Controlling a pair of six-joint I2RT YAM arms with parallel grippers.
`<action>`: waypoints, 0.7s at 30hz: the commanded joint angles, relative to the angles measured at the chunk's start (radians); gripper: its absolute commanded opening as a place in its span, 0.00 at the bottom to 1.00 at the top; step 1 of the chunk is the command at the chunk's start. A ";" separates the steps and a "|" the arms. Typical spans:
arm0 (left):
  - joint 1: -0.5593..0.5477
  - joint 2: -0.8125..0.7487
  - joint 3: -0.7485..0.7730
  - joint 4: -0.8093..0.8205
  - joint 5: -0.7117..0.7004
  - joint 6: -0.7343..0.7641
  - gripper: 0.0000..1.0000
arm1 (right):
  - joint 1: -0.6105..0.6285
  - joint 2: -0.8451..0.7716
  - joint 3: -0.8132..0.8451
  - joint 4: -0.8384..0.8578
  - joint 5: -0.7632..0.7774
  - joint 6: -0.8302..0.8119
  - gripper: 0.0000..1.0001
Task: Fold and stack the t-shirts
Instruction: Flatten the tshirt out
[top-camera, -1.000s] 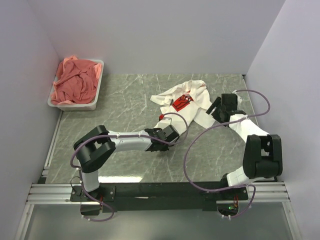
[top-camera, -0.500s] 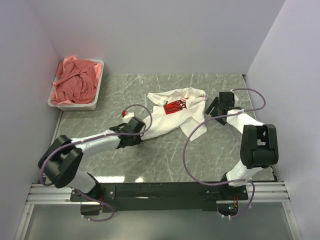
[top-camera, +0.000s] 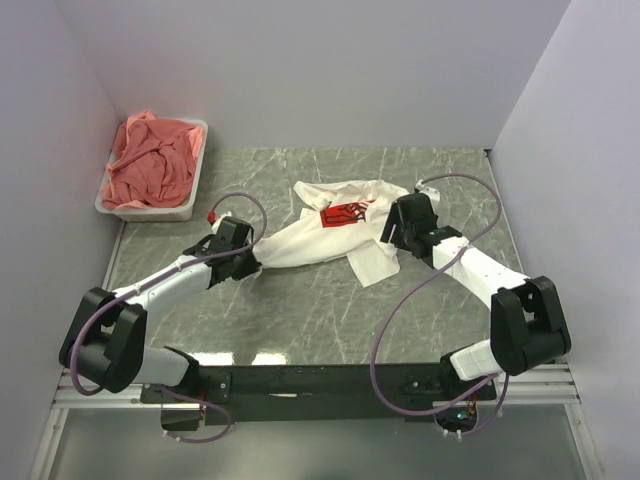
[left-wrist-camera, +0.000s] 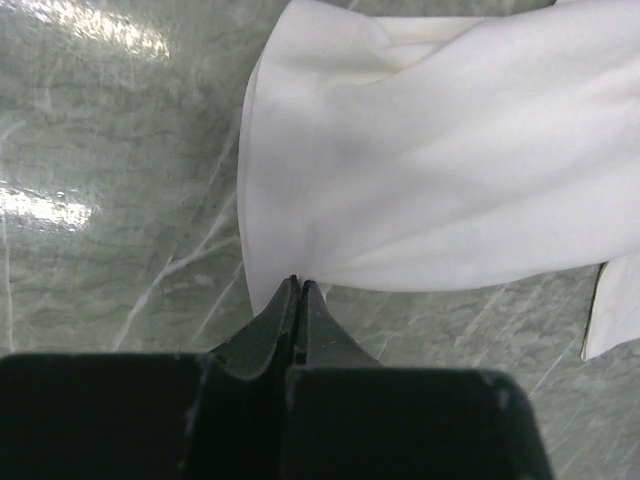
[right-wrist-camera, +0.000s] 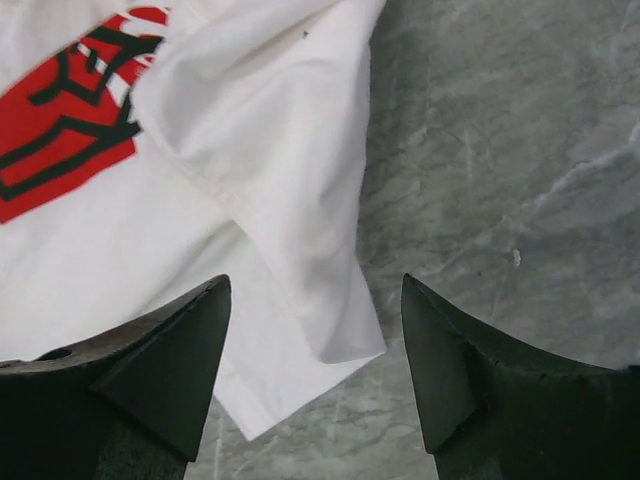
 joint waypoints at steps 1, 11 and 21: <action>0.018 -0.034 -0.008 0.036 0.063 0.007 0.01 | 0.031 0.041 0.018 -0.039 0.074 -0.040 0.74; 0.044 -0.031 0.016 0.031 0.088 -0.008 0.01 | 0.080 0.170 0.056 -0.062 0.072 -0.048 0.69; 0.056 -0.094 0.119 -0.074 0.028 0.004 0.01 | 0.054 0.006 0.145 -0.166 0.172 -0.039 0.00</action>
